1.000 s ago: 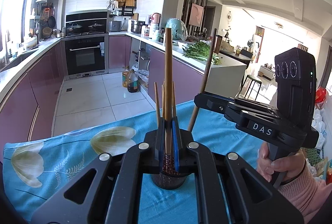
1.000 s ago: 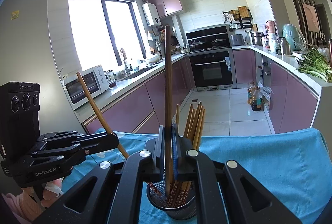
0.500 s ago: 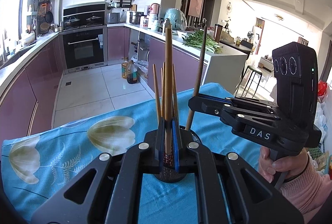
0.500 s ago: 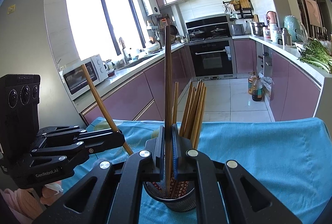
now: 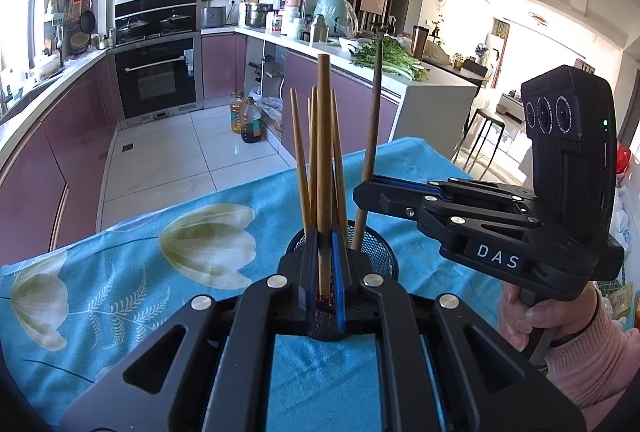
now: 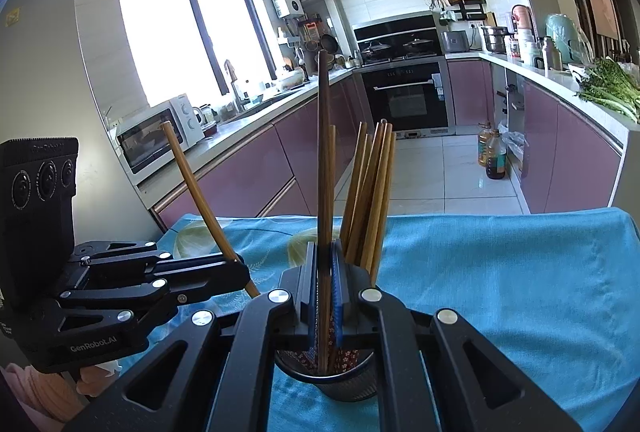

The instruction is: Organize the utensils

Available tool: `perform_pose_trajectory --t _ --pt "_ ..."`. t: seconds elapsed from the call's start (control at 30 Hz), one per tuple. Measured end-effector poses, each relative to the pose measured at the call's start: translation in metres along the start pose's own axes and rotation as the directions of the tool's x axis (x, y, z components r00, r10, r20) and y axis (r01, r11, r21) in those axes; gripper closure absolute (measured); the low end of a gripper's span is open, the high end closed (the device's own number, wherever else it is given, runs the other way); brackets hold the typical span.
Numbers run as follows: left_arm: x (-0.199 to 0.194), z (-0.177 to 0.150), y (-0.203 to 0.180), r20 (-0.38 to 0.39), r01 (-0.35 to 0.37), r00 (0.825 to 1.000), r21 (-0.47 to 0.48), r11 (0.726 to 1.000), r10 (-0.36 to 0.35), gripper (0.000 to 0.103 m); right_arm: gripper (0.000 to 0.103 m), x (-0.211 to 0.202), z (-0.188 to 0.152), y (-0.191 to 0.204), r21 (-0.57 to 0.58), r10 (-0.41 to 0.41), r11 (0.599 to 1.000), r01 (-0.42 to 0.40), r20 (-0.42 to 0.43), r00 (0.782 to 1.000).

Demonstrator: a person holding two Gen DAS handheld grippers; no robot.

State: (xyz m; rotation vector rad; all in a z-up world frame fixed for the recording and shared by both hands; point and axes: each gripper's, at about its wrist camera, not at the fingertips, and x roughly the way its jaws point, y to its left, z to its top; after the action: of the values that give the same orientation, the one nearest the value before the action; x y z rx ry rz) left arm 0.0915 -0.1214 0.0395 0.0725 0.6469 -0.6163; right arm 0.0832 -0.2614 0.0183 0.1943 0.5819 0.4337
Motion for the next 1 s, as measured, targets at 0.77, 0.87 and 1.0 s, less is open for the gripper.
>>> perform_pose_trajectory --t 0.77,0.87,1.0 --pt "0.036 -0.007 0.022 -0.046 -0.019 0.999 -0.048 0.999 0.017 0.094 0.096 0.012 -0.004 -0.008 0.031 -0.014 0.999 0.015 -0.04 0.999" --pt "0.038 -0.01 0.023 -0.044 -0.022 0.999 -0.049 0.999 0.02 0.094 0.096 0.011 -0.004 -0.009 0.033 -0.014 0.999 0.015 -0.041 0.999" --pt "0.035 -0.015 0.023 -0.031 -0.025 0.999 -0.056 0.998 0.024 0.087 0.095 0.011 -0.004 -0.009 0.033 -0.013 0.999 0.014 -0.037 0.999"
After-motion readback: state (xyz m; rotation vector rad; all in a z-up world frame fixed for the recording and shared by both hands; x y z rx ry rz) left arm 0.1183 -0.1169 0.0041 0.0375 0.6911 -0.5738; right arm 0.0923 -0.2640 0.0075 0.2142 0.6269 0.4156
